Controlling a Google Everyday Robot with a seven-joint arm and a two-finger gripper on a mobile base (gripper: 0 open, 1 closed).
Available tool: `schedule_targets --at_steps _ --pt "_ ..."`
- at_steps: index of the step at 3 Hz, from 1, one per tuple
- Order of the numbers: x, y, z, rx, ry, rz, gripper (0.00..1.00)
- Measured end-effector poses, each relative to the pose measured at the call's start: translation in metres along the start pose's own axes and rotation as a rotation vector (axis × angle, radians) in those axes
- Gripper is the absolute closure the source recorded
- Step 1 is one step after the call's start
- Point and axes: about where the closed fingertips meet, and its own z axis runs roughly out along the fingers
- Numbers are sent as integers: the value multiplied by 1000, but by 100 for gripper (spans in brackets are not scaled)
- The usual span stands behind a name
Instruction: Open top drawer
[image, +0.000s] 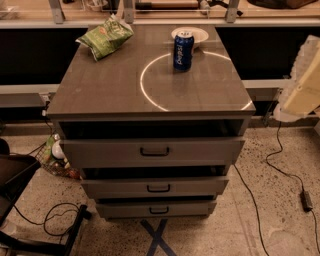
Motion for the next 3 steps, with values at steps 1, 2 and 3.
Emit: schedule_targets --at_steps 1,2,3 --pt "1 0 1 0 5 1 0" --pt "23 -2 31 -1 119 20 0" --pt "66 -2 80 -27 237 87 18"
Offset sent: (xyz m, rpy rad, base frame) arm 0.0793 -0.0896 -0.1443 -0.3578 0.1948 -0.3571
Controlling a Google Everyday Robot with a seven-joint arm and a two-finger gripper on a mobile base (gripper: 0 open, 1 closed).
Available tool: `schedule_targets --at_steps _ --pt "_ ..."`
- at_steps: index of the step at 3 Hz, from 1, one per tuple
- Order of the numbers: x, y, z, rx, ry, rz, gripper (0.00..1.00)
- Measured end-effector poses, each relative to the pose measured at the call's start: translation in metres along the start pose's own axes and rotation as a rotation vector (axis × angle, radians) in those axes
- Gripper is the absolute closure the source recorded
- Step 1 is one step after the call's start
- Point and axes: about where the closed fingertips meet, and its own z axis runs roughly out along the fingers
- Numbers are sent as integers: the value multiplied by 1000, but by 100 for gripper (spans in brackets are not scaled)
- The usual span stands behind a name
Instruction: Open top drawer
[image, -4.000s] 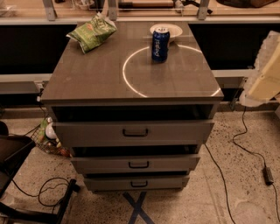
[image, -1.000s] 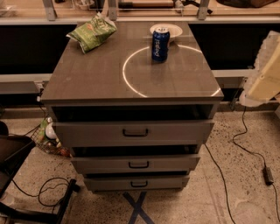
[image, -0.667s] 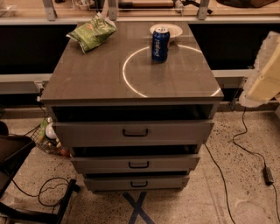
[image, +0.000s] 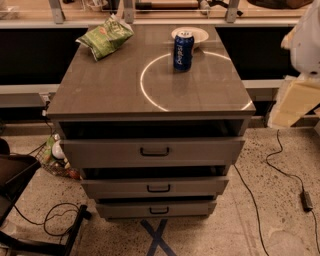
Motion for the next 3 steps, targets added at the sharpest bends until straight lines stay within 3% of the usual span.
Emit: schedule_targets --at_steps 2,3 --pt "-6 -1 -11 23 -8 -6 0" --pt "-12 -6 -23 56 2 -19 0"
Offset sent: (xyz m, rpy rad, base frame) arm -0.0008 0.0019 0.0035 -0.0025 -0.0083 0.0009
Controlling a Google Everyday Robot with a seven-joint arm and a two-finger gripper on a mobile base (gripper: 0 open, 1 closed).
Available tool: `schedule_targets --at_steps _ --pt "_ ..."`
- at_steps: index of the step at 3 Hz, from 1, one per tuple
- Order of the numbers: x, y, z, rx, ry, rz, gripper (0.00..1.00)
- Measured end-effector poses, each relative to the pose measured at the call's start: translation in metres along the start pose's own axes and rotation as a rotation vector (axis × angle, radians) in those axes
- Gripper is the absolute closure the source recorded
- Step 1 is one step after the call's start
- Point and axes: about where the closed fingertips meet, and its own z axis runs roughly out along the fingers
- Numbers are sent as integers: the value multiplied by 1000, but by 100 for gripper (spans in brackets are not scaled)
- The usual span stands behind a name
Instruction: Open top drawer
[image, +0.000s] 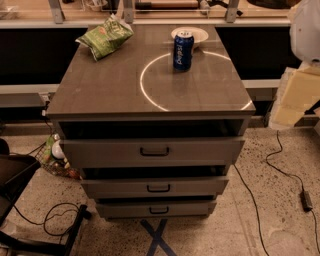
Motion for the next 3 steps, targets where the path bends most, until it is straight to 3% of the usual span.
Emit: schedule_targets --at_steps 1,2,3 --pt "-30 11 8 13 -14 -102 0" --pt "-66 45 42 -42 -22 -219 0" --pt "-88 81 84 -116 -17 -281 0"
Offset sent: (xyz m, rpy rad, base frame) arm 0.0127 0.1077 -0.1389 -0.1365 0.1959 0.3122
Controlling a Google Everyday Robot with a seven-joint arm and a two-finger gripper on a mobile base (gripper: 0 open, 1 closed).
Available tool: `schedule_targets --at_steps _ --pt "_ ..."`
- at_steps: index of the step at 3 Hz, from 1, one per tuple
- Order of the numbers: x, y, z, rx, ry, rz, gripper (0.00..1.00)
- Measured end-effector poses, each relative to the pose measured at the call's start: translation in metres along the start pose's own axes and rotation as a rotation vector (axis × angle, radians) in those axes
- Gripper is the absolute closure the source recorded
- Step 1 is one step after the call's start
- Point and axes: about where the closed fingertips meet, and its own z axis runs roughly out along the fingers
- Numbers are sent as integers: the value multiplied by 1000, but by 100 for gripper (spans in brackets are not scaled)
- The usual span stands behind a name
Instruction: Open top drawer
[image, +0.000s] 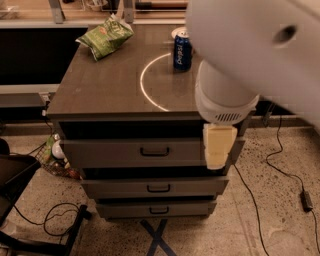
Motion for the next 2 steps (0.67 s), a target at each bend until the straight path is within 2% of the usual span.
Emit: schedule_targets --at_steps 2 --pt "-37 37 76 -153 -39 -40 0"
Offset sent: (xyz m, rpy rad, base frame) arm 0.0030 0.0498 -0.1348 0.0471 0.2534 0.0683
